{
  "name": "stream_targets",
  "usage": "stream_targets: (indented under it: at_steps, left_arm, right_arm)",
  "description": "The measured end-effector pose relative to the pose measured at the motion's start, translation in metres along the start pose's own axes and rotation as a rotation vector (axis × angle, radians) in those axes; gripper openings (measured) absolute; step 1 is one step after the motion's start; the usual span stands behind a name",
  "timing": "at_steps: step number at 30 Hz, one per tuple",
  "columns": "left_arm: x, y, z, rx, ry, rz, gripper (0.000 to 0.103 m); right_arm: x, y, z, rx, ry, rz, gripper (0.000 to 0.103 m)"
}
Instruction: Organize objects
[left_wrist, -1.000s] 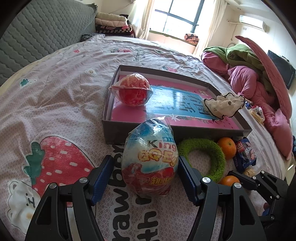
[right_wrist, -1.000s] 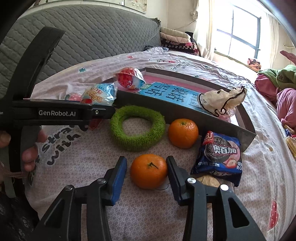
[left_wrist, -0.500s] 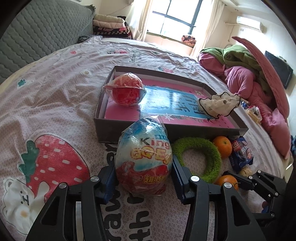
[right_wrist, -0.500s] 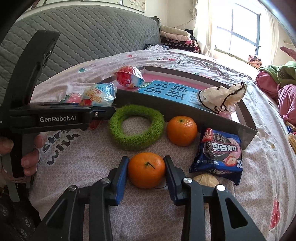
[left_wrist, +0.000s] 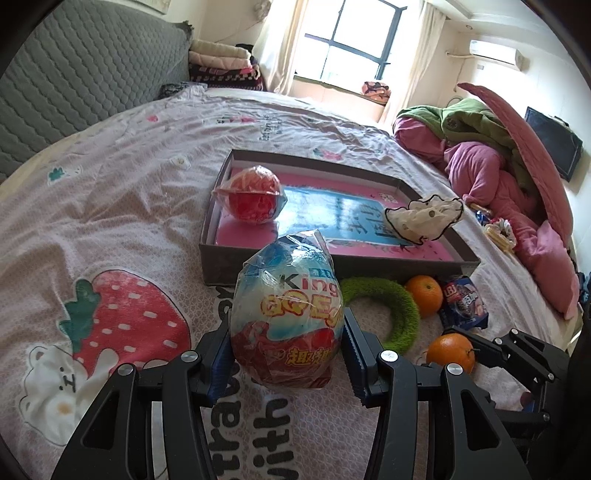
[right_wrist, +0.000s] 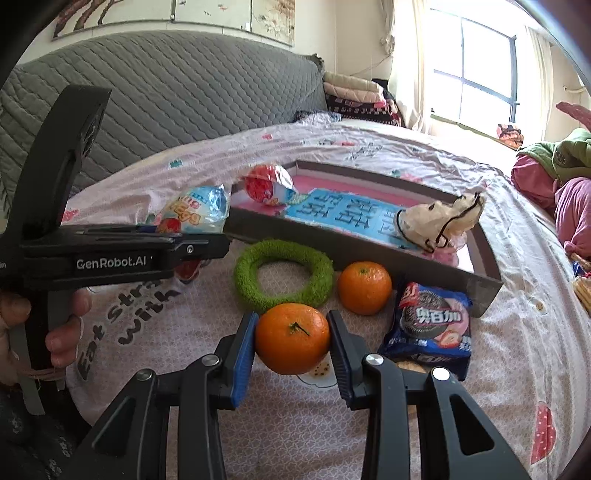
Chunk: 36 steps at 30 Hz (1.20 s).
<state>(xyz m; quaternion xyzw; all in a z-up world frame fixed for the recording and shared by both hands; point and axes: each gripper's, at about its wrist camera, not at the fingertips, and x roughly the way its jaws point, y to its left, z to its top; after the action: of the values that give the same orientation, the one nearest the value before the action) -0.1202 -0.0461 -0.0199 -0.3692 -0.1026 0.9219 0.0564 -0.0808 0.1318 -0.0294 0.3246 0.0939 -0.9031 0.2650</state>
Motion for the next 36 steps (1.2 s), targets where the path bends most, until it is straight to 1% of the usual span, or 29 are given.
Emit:
stream_targets:
  at_steps: [5,10,15,20,27,36]
  left_arm:
    - [-0.013,-0.006,-0.001,0.003,-0.021,0.011,0.053]
    - [-0.021,-0.015,-0.004,0.021,-0.023,0.022,0.053]
    - [-0.029,-0.026,-0.005,0.04,-0.028,0.031,0.053]
    - [-0.038,-0.037,-0.004,0.06,-0.05,0.039,0.053]
    - [-0.048,-0.05,-0.001,0.083,-0.068,0.041,0.053]
    - [-0.052,-0.057,0.0,0.099,-0.086,0.053,0.053]
  right_arm:
    - [-0.013,-0.002,0.003,-0.006,-0.045,-0.013,0.038]
    - [-0.024,-0.007,0.008,0.012,-0.096,-0.025,0.038]
    - [-0.031,-0.01,0.011,0.022,-0.119,-0.025,0.038]
    - [-0.038,-0.01,0.013,0.019,-0.142,-0.029,0.038]
    - [-0.051,-0.01,0.016,0.01,-0.193,-0.041,0.038]
    - [-0.062,-0.01,0.018,0.004,-0.231,-0.055,0.038]
